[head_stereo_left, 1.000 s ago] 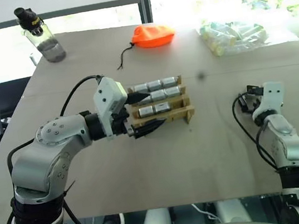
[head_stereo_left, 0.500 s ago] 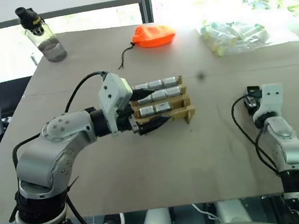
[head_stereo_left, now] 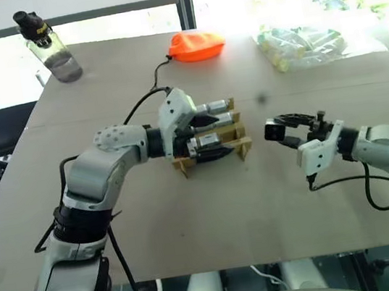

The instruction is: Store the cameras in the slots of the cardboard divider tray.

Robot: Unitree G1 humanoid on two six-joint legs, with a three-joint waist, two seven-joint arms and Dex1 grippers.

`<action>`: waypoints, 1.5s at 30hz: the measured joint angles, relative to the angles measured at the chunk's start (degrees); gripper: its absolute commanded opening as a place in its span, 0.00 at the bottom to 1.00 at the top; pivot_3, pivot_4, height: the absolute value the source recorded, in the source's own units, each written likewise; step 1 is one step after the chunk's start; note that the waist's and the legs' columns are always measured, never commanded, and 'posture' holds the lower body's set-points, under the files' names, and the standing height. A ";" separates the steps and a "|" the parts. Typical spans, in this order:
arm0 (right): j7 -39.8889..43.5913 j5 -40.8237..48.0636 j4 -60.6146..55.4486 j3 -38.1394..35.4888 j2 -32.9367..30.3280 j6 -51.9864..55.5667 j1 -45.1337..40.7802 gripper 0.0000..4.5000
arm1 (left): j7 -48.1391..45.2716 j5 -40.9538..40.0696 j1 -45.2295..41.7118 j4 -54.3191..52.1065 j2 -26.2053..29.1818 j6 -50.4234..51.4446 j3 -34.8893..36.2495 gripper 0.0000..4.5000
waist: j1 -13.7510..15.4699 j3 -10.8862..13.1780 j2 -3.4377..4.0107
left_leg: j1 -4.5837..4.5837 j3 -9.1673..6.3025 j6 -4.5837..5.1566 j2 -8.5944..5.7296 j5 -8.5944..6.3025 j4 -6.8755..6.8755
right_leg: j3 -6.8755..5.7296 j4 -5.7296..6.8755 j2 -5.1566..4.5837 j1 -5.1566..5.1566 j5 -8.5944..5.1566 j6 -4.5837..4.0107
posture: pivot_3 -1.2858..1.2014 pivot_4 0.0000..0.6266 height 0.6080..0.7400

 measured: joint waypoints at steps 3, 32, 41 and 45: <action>0.70 -2.83 1.56 3.00 1.35 -5.58 -5.91 0.42 | -2.55 3.11 -3.10 4.50 -1.22 -3.57 -1.97 1.00 | 0.01 0.00 0.00 | -0.06 0.18 0.00 -0.01 0.00 0.05 | -0.07 -0.02 -0.01 0.00 0.00 0.00 | 0.52 0.24 0.89; 2.05 -9.17 6.76 8.19 6.38 -15.53 -14.75 0.42 | -13.50 7.27 -8.79 10.18 -5.26 -0.59 -8.20 0.70 | 0.47 0.01 0.00 | -0.12 0.15 -0.01 0.02 0.01 0.11 | -0.15 0.01 -0.04 0.01 0.00 0.00 | 0.52 0.24 0.89; 2.06 -10.21 7.58 8.41 7.17 -15.46 -15.78 0.64 | -14.78 9.30 -9.00 10.19 -5.05 -1.24 -9.03 0.17 | 0.49 0.01 0.00 | -0.14 0.16 -0.01 0.01 0.01 0.12 | -0.17 0.01 -0.04 0.01 0.00 0.00 | 0.52 0.24 0.89; 4.45 -5.41 6.34 8.32 7.33 -11.58 -15.15 1.00 | -15.36 9.48 -9.20 10.63 -5.53 -1.39 -9.99 0.17 | 0.54 0.01 0.01 | -0.14 0.13 -0.01 0.03 0.01 0.12 | -0.19 0.01 -0.03 0.02 0.00 0.00 | 0.52 0.24 0.89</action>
